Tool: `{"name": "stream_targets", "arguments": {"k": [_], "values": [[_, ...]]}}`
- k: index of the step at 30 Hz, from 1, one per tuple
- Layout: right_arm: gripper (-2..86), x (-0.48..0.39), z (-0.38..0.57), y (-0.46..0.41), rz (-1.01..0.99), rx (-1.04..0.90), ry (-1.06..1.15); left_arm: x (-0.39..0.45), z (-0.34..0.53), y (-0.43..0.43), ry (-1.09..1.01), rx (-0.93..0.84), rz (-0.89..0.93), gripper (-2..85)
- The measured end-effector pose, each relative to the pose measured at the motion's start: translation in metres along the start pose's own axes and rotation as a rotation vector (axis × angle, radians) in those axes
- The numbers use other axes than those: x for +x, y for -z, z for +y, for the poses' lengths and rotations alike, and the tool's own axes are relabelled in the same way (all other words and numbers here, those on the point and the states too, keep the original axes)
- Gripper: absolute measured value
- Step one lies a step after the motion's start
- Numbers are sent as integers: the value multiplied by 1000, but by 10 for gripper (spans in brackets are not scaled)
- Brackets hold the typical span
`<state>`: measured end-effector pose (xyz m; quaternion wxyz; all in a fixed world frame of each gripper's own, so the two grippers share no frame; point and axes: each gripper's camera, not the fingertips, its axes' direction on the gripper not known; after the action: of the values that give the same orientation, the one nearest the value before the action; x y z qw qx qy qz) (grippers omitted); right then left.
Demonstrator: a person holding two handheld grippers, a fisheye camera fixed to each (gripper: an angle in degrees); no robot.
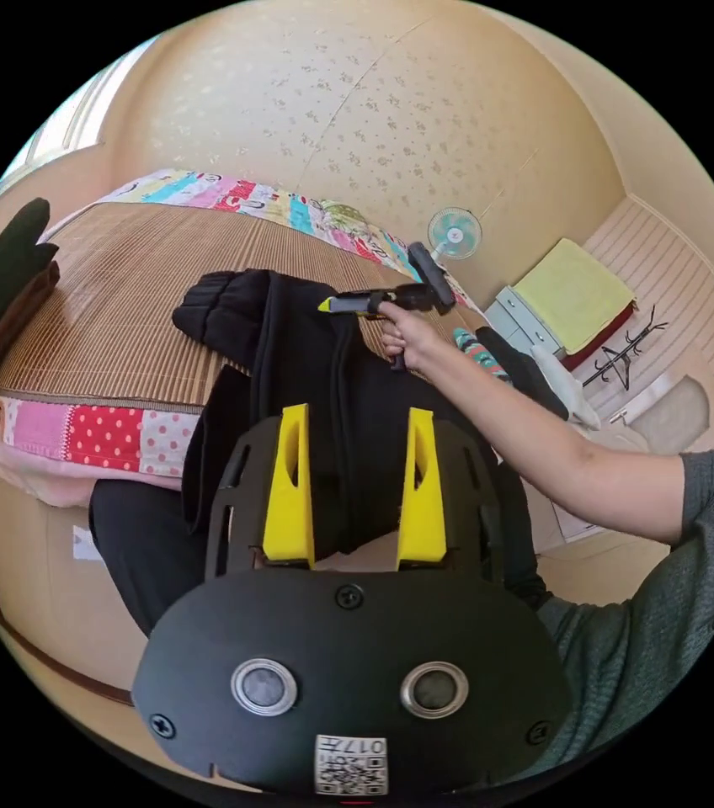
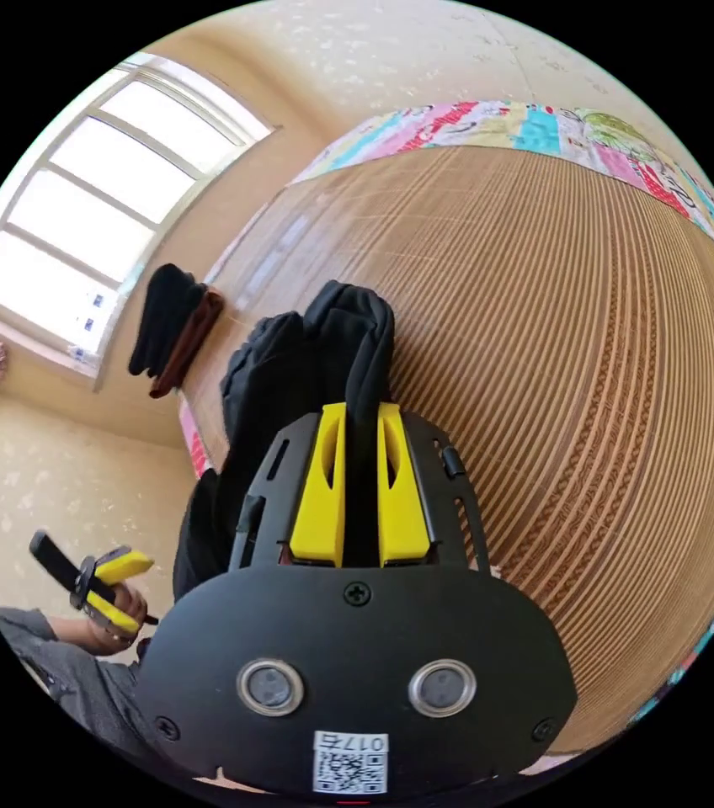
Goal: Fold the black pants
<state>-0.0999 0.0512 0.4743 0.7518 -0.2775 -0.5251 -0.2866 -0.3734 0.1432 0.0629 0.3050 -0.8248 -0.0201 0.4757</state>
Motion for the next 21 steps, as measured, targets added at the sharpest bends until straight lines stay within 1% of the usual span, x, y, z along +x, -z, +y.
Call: {"name": "stream_targets", "arguments": {"k": [2,4,6,7,8,9,10,11,12,13,14,15,16,18,19,20,21], "values": [[61,-10,20,21,-89,43,43,-29,-36,-11,70,32,-40,174],[58,-23,37,38,-121,66,106,-44,-64,-34,92,22,-90,198],[53,-34,54,54,-147,70,140,-51,-90,-71,72,-47,-43,203],[52,-34,58,57,-152,71,138,-51,-105,-99,50,-127,36,185],[48,-34,62,64,-160,77,130,-48,-114,-125,54,-212,71,162],[44,-31,66,72,-163,89,108,-47,-116,-135,76,-252,46,148],[41,-29,67,76,-153,88,92,-43,-119,-146,95,-291,5,111],[37,-25,70,90,-120,101,63,-36,-122,-143,80,-283,58,65],[33,-25,75,112,-109,156,66,-33,-123,-134,77,-249,94,57],[31,-25,77,125,-109,187,72,-26,-125,-106,62,-146,160,41],[28,-24,79,155,-102,259,83,-18,-129,-70,21,-25,179,34],[27,-23,78,189,-91,347,93,-13,-133,-50,-9,40,172,31],[27,-20,75,208,-86,386,95,-3,-150,-18,-65,112,101,30],[32,-10,41,277,25,507,51,7,-194,14,-135,196,111,31],[35,-9,28,293,55,538,52,13,-236,30,-179,252,145,34],[42,-6,-3,322,71,582,41,24,-282,40,-236,298,148,37],[56,1,-39,348,60,583,0,30,-307,43,-254,307,142,43]]}}
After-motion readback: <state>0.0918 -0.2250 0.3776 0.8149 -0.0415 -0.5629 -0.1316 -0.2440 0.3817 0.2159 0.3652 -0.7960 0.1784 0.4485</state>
